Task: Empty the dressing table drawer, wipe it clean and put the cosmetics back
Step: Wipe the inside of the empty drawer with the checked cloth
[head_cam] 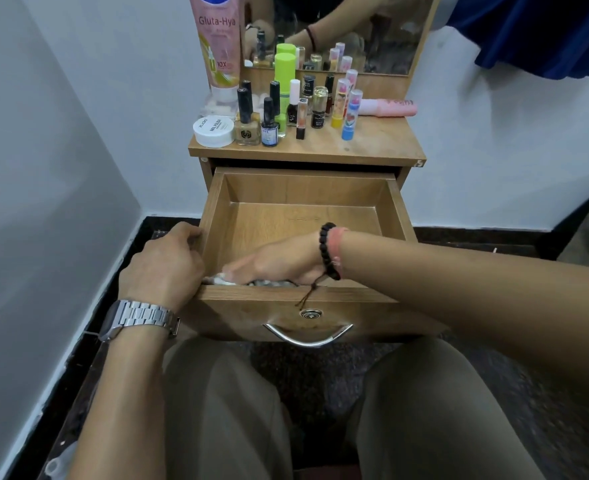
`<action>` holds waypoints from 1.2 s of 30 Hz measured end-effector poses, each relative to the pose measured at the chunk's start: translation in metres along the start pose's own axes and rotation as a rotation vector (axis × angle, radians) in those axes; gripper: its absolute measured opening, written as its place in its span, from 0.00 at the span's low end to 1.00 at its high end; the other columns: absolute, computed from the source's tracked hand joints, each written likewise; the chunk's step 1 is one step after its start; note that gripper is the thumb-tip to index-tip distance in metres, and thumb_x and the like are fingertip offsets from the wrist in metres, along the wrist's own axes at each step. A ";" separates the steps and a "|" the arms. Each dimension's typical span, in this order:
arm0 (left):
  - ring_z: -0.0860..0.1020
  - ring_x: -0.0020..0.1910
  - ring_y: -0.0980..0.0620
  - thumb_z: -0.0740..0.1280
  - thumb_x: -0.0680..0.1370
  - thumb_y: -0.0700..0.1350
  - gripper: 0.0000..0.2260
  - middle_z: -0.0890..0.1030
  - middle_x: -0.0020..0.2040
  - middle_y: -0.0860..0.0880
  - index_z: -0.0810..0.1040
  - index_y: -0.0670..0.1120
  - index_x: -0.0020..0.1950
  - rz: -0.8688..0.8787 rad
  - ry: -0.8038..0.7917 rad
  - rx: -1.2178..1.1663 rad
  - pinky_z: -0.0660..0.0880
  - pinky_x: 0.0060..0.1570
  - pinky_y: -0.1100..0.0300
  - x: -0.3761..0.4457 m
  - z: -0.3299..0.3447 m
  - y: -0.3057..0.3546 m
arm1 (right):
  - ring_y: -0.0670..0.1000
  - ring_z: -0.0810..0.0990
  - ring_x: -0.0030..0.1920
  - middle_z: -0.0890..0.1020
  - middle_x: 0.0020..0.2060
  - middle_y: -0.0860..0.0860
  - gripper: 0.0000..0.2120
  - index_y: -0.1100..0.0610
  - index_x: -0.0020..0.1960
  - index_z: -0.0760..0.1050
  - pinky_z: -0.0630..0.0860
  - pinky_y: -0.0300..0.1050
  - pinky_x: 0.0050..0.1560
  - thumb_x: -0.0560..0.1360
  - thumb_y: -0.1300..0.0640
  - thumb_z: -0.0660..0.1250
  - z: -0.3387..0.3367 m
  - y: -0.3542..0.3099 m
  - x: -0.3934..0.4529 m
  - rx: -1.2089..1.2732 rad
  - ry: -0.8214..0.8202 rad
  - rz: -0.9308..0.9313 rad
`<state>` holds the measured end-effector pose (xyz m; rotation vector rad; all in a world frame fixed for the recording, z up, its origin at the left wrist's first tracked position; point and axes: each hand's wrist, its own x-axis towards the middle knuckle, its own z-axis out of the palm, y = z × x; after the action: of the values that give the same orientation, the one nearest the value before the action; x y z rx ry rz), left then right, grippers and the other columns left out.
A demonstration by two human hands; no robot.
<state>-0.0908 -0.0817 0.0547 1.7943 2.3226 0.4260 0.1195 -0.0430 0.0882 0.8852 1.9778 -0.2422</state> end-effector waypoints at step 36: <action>0.76 0.54 0.36 0.56 0.78 0.45 0.19 0.78 0.60 0.43 0.69 0.57 0.68 0.004 -0.004 -0.011 0.68 0.45 0.51 0.000 0.001 -0.001 | 0.60 0.78 0.58 0.77 0.60 0.62 0.18 0.65 0.66 0.67 0.74 0.48 0.55 0.79 0.60 0.59 0.033 0.066 0.035 0.334 0.495 0.402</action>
<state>-0.0915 -0.0816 0.0530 1.7935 2.3098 0.4339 0.1749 0.0053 0.0531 1.6633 2.1760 -0.1274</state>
